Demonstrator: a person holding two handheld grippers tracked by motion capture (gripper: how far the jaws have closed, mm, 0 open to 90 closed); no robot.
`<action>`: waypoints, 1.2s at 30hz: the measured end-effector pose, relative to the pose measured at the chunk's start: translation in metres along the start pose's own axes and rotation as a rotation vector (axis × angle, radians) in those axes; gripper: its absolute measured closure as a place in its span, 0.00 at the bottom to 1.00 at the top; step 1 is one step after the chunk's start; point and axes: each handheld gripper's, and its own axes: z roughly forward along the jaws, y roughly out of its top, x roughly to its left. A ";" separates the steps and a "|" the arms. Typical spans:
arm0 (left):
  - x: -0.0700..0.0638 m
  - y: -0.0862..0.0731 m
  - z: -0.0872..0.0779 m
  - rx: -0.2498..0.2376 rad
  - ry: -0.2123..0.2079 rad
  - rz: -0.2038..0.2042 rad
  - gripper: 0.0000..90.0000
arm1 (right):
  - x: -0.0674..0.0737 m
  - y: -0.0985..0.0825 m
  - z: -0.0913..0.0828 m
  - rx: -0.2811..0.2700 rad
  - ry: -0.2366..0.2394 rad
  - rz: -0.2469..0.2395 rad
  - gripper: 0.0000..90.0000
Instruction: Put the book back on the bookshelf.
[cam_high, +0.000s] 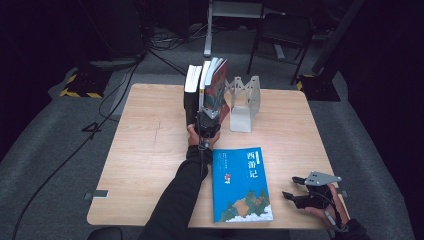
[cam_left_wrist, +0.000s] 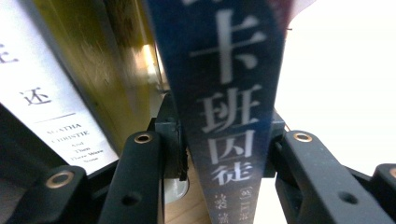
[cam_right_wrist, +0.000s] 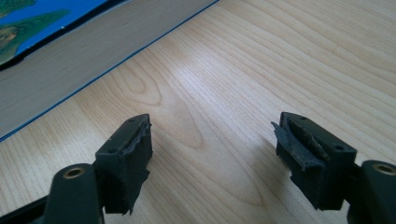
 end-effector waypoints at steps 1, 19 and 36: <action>0.000 0.000 0.000 0.000 0.000 0.003 0.70 | 0.000 0.000 0.000 0.000 0.000 0.000 0.29; 0.011 0.002 -0.031 0.011 -0.072 0.094 0.71 | 0.000 0.000 0.000 -0.001 0.001 -0.002 0.29; 0.025 -0.008 -0.069 -0.003 -0.160 0.211 0.69 | 0.000 -0.001 0.000 -0.001 0.000 0.000 0.29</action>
